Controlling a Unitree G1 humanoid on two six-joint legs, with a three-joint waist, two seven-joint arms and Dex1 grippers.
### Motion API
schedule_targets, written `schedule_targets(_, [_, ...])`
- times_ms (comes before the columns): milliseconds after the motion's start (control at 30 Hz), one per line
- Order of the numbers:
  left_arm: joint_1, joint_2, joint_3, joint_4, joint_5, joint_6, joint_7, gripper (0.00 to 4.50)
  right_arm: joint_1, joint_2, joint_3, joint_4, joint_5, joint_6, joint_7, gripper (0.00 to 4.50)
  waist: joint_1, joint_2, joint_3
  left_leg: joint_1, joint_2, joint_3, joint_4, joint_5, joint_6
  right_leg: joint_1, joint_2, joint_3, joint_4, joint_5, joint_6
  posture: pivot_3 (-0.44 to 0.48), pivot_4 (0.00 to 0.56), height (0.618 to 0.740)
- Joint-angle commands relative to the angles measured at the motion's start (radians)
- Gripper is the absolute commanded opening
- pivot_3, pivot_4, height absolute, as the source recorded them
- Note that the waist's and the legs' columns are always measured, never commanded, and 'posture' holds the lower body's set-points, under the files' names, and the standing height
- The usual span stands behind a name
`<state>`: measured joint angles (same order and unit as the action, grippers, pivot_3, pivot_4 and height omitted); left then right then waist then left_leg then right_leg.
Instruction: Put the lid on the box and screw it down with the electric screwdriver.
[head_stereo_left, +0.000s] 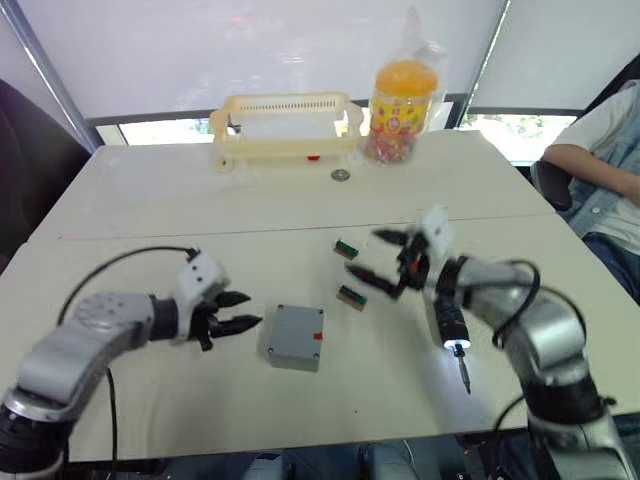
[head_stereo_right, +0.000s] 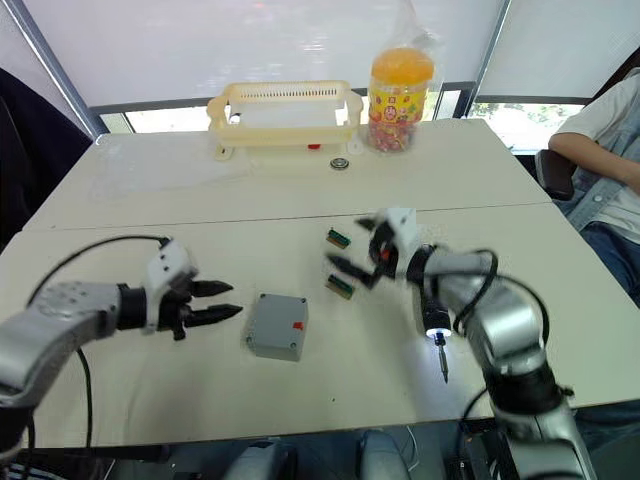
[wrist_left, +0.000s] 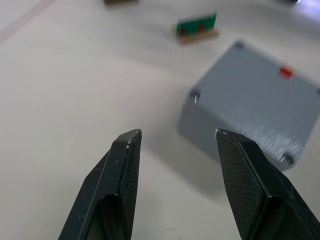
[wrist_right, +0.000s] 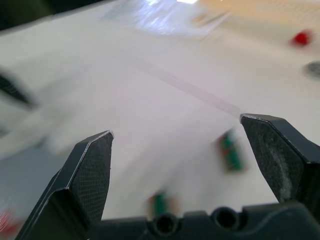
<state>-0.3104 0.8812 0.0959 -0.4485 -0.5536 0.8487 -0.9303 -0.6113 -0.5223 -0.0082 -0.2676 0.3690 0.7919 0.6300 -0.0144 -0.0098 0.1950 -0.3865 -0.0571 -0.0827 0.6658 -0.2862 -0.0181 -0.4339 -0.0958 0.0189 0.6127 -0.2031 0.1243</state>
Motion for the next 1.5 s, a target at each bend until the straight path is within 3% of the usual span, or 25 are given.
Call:
schedule_targets(33, [-0.091,0.006,0.063,0.022,-0.071,0.041,0.004,2.41,-0.108,0.053,0.008,0.227,-0.013,-0.048,0.003,4.44,-0.001,0.000,0.000,0.000,0.000,0.000,0.000,0.000,0.000,0.000,0.000,0.000,0.000,0.000,0.000,0.000,0.150,0.740])
schedule_targets(167, [-0.144,-0.028,0.111,0.052,-0.111,0.094,0.082,2.41,-0.214,0.125,0.051,0.485,-0.064,-0.150,0.021,4.44,-0.007,0.000,0.000,0.000,-0.001,0.000,0.000,0.000,0.000,-0.001,0.001,0.000,0.001,0.000,0.000,0.000,0.150,0.740])
schedule_targets(367, [-0.086,-0.099,0.161,-0.020,-0.174,0.153,0.198,2.41,-0.322,0.203,0.103,0.840,-0.162,-0.353,0.046,4.44,-0.013,0.000,0.000,-0.002,0.000,0.002,0.000,0.003,-0.006,-0.005,0.001,0.003,0.002,0.000,0.000,0.000,0.150,0.740])
schedule_targets(633, [0.032,-0.159,0.205,-0.085,-0.220,0.177,0.309,2.41,-0.397,0.268,0.130,1.094,-0.264,-0.566,0.057,4.44,-0.030,0.000,0.000,-0.003,0.000,0.001,-0.001,0.005,-0.008,-0.007,0.001,0.004,0.003,0.000,0.000,0.000,0.150,0.740])
schedule_targets(733, [0.057,-0.158,0.204,-0.093,-0.224,0.167,0.323,2.41,-0.422,0.284,0.118,1.161,-0.281,-0.608,0.047,3.60,-0.031,0.000,0.000,-0.003,0.000,0.001,-0.001,0.005,-0.009,-0.007,0.002,0.004,0.003,0.000,0.000,0.000,0.150,0.740])
schedule_targets(833, [0.072,-0.152,0.206,-0.089,-0.227,0.158,0.327,2.41,-0.439,0.298,0.109,1.198,-0.287,-0.630,0.048,2.17,-0.031,0.000,0.000,-0.003,0.000,0.001,-0.001,0.005,-0.009,-0.007,0.001,0.004,0.003,0.000,0.000,0.000,0.150,0.740])
schedule_targets(1400, [0.124,-0.168,0.112,-0.055,-0.155,0.055,0.325,2.41,-0.465,0.338,0.075,1.278,-0.311,-0.698,0.011,2.17,-0.031,0.000,0.000,-0.003,0.000,0.001,-0.002,0.005,-0.009,-0.008,0.002,0.004,0.003,0.000,0.000,0.000,0.150,0.740])
schedule_targets(1500, [0.116,-0.173,0.108,-0.058,-0.154,0.060,0.330,2.41,-0.461,0.342,0.077,1.284,-0.321,-0.695,0.007,1.25,-0.031,0.000,0.000,-0.003,0.000,0.001,-0.002,0.005,-0.009,-0.008,0.002,0.004,0.003,0.000,0.000,0.000,0.150,0.740])
